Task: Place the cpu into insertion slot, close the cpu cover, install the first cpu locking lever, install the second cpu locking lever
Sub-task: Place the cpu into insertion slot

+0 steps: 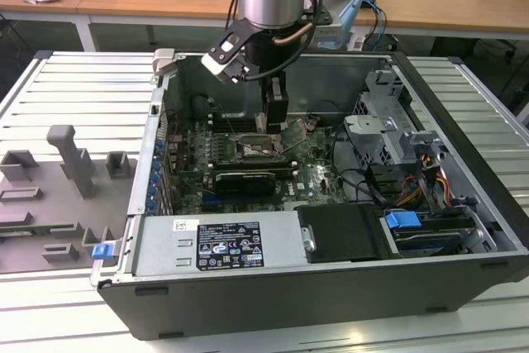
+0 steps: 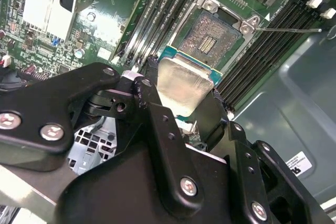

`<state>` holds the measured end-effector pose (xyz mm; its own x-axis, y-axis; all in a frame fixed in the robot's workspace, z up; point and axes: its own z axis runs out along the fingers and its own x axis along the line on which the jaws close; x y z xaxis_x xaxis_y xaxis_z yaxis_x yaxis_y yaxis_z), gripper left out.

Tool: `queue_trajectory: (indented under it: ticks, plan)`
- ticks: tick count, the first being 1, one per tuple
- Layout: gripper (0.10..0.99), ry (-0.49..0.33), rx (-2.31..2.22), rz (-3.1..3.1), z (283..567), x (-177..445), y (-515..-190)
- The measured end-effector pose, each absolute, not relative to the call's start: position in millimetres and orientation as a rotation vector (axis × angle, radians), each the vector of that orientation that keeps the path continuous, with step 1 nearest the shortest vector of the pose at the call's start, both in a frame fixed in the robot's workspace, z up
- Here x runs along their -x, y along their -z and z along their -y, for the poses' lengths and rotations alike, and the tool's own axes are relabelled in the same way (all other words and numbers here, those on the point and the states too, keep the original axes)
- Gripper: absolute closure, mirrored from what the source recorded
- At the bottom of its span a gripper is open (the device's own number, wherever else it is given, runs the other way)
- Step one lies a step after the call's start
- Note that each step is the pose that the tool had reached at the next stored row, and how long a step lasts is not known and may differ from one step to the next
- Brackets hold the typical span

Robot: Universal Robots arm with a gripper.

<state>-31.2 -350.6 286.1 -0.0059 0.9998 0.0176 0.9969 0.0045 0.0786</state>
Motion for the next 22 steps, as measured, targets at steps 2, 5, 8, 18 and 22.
queue_trajectory:
  ticks: [2, 5, 8, 18, 22]
  plan:
    - [0.557, -0.106, -2.184, -2.195, 350.6, 31.2, -283.7]
    - [0.557, -0.106, -2.184, -2.195, 350.6, 31.9, -279.2]
    - [0.557, -0.106, -2.184, -2.196, 350.6, 34.1, -271.9]
    - [0.557, -0.106, -2.183, -2.196, 341.2, 44.9, -248.8]
    - [0.557, -0.106, -2.183, -2.196, 332.2, 45.6, -237.8]
